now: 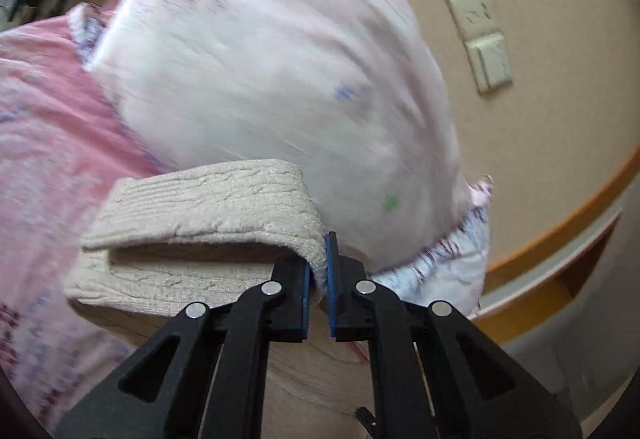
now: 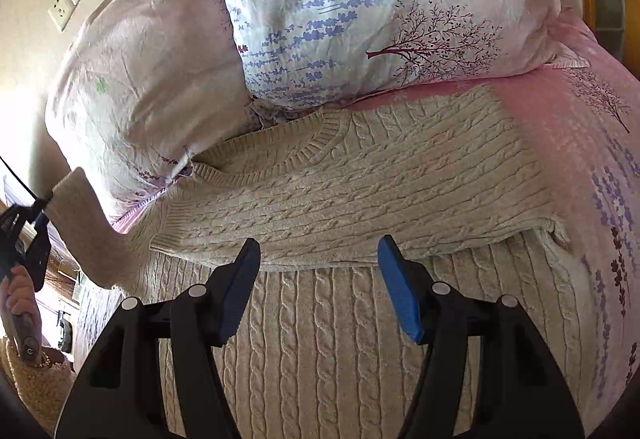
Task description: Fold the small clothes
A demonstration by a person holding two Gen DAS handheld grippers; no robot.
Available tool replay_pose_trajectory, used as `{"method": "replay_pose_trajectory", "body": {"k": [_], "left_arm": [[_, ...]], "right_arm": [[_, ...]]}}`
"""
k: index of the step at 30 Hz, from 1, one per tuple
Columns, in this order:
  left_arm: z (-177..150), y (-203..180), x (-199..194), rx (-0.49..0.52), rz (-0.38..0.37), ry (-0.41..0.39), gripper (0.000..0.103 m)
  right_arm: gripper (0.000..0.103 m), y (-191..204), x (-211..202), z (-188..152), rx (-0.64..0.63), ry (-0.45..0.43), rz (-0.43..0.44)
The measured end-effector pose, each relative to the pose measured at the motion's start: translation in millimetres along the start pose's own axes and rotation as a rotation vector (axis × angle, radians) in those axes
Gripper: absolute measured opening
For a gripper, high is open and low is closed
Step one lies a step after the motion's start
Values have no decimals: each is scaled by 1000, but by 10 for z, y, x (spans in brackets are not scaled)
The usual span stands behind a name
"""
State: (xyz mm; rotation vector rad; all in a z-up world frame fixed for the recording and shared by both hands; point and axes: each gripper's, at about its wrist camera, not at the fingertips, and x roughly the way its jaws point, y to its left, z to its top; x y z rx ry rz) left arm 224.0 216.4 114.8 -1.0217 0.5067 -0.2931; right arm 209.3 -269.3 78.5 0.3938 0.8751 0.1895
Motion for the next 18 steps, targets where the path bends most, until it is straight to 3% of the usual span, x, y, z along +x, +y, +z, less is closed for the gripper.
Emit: {"method": "replay_pose_trajectory", "body": {"k": [3,7,9,11,12,16,18], "left_arm": [[-458,-341,562,70,-57,124,7],[-1156,-389,1294,148,31,323,9],[-1465,-327,1574,187,90,436,19],[-1706,-296,1749,224,106,539,45],[-1783,-308,1786,248,101,573,51],[-1732,-406,1593,321,37,581,73],[-1544,-403,1397,332,22,558,76]], "right_arm": [[63,-122,-34,17,19,-9,-9],[63,-342,-57,26,51,-8,-41],[63,-431,-63,32,67,-2,-56],[63,-505,-62,37,84,4,-62],[63,-525,-60,46,88,8,-62],[63,-428,-61,99,51,18,-40],[63,-281,-57,130,1,25,-11]]}}
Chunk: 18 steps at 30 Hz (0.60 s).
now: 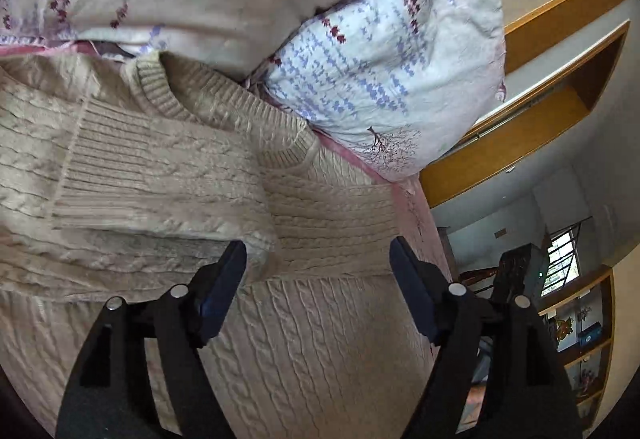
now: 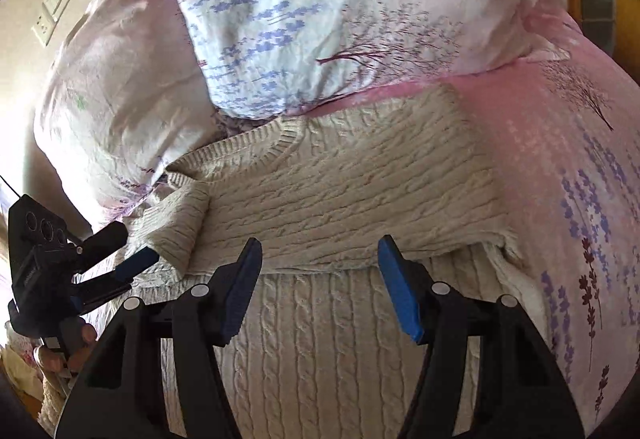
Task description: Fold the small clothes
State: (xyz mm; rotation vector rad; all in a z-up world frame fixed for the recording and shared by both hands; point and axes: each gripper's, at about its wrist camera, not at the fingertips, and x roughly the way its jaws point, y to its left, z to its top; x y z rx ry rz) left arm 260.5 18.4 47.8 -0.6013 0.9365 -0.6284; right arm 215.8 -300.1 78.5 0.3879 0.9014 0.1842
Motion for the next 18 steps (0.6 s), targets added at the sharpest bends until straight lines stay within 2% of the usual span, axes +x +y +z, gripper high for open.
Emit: {"method": "replay_pose_trajectory", "body": {"k": [3,8,10,12,14,18], "left_arm": [[-18,245,-433,-14,96,-60,79],[-76,807,-965,-112,263,-140,76],[-112,1008,-1124,-163,260,-143,76],[-165,1141,-1201,-199,245,-134,75],[-214,1214,-1205,-214,247,-120,74],[-272,1283,-1144,-224,254,-102,70]], "right_arm": [[58,386,33,44,-132,3,44],[55,1406,222,-35,-476,-24,97],[54,1830,390,-163,-618,-12,128],[53,2113,544,-314,-733,2,117],[53,2360,713,-481,-862,11,75],[53,2554,902,-740,-1025,-6,-28]]}}
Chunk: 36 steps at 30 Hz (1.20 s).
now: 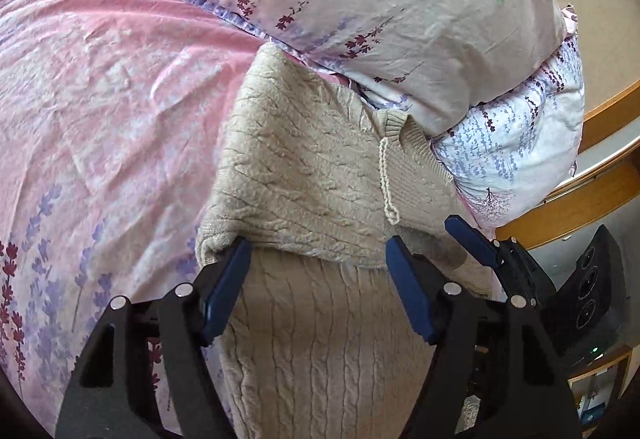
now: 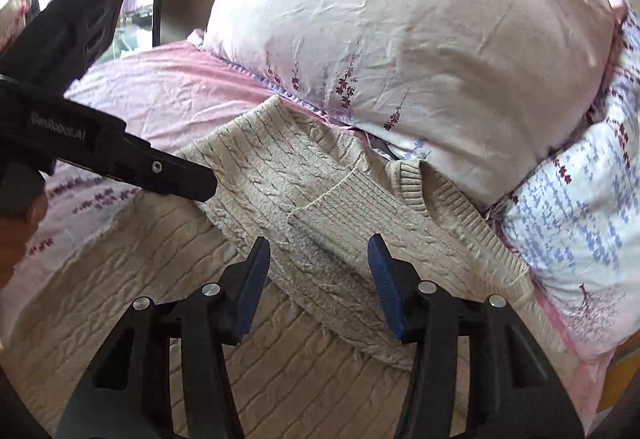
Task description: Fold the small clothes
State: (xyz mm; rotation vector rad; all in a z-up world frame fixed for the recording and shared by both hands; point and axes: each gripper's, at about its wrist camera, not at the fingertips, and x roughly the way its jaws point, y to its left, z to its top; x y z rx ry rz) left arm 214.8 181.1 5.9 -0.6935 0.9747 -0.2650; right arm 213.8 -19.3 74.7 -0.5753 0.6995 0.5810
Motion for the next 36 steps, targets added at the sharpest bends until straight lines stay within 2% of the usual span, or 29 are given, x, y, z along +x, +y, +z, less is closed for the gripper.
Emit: {"method": "replay_pose_trajectory", "body": {"k": [2,3,4,6,10,12,14,16,20,23,25,28,30,32,33,36], "left_arm": [[-1,1,5,-4,-2,-3,70],[-1,4,6,-7,-3,-3,70],[-1,-4,10,-8,-3,-4,70],[-5,-3,9,-8,-4,-5,70],[-8,3,4,-14,-10,-8,70],[-10,4,4,-10,-8,-9,70],[-15,11,0,-8,-6,-12,70],[-20,13,-2,-7,-4,-15,70],[-22,-13,7,3,6,-15,71],[-18,-17,16,4,9,-16,71],[-14,-21,21,4,10,-15,71],[-14,-27,27,4,11,-15,73],[-17,-28,30,3,12,-17,73],[-15,-29,33,8,11,-16,73],[-12,-27,35,11,10,-16,73],[-7,-24,42,12,8,-15,74]], "right_arm": [[33,14,131,-15,-31,26,-66],[9,-33,182,-15,-16,44,-81],[7,-122,210,-4,29,55,-67],[6,-332,153,6,139,17,-38],[6,-892,-295,-164,424,-116,-80],[6,-1248,-553,-382,609,-176,-91],[6,-1635,-727,-742,819,-203,-101],[6,-1924,-746,-1159,996,-174,-89],[6,-2189,-417,-1777,1220,-7,37],[9,-2321,-335,-2022,1383,-11,190],[21,-2388,-312,-2052,1432,-19,257],[22,-2453,-284,-2005,1441,-4,265],[22,-2448,-349,-2019,1468,-21,230],[33,-2475,-487,-2061,1447,-55,148],[45,-2484,-503,-2062,1432,-51,132],[45,-2495,-392,-2135,1462,-20,176]]}}
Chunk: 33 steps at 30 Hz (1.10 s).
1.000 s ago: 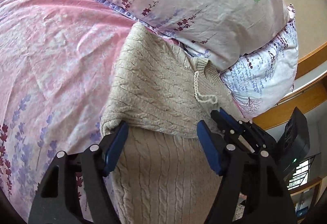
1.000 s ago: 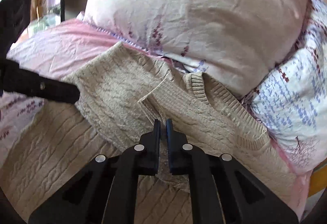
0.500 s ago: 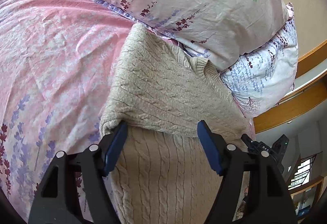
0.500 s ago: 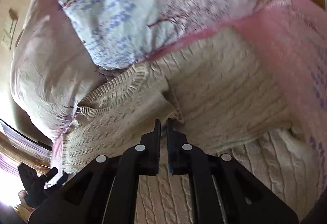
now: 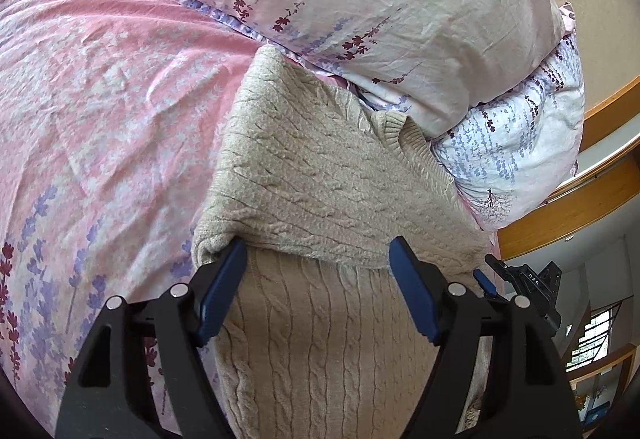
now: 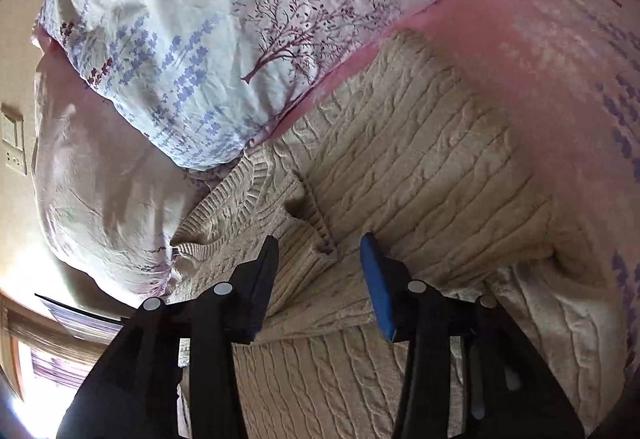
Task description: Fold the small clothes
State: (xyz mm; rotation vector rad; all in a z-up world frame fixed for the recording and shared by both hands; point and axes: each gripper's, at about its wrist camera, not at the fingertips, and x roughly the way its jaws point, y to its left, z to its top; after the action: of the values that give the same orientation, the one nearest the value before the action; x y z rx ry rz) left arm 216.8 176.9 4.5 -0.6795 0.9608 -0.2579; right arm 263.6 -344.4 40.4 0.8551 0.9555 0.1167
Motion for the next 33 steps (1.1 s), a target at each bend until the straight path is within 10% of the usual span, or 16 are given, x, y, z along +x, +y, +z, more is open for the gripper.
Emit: {"method": "replay_pose_trajectory", "body": {"k": [2,7,12,17,21,26,33], "left_arm": [[0,-3,3,1,1,-1,75],[-1,-3,4,0,0,0,75],[0,7,11,0,-6,-1,75],[-14,-8,8,17,3,-4,75],[-134,-83,-73,66,26,15,75],[-521,-144,-520,194,24,-11,76],[-1211,155,-1003,188,46,9,77]], "right_arm": [[45,30,38,-5,-23,-9,2],[7,194,209,-85,-132,41,-9],[7,305,-97,-86,-196,-106,-12],[7,93,69,-172,-152,-36,-127],[11,127,-84,-188,-161,-5,-110],[53,-67,-642,-339,-212,-12,-55],[54,-823,-1435,-697,-197,29,-40]]}}
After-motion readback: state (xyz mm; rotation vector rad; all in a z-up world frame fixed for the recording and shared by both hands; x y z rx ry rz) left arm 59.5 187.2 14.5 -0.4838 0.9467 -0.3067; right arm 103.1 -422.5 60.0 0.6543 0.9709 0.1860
